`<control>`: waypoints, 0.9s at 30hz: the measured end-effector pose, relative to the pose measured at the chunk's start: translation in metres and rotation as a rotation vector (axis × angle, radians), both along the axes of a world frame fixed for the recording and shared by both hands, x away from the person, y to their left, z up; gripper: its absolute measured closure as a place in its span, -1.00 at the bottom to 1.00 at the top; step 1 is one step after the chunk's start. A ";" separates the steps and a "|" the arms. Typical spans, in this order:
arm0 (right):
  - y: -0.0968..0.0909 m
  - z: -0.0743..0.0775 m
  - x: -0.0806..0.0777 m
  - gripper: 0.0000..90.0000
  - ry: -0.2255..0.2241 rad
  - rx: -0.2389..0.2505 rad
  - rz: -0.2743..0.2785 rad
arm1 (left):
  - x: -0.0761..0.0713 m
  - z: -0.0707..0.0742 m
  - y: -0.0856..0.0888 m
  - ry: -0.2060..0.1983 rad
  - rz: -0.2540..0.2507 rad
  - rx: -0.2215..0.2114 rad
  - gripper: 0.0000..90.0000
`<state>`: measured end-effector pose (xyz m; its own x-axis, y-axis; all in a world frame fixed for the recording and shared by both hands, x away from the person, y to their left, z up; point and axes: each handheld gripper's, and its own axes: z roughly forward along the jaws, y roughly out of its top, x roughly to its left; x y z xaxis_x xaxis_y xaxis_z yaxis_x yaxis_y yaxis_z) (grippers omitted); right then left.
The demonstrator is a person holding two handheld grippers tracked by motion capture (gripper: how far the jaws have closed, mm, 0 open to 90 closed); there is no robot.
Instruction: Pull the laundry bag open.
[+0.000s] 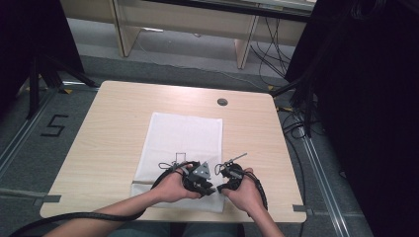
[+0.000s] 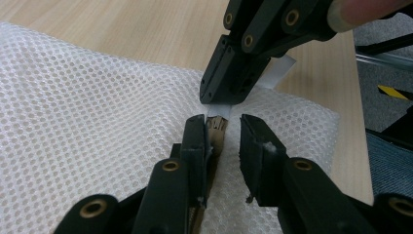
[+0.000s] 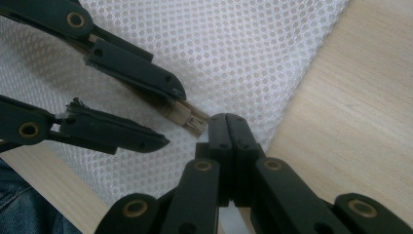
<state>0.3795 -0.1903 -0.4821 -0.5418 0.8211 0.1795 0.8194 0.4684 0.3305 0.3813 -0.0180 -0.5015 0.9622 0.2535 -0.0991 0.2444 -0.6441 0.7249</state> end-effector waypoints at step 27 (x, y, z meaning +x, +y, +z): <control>-0.001 0.000 0.000 1.00 0.001 0.010 0.009 | 0.006 -0.003 -0.007 0.021 0.010 0.025 0.79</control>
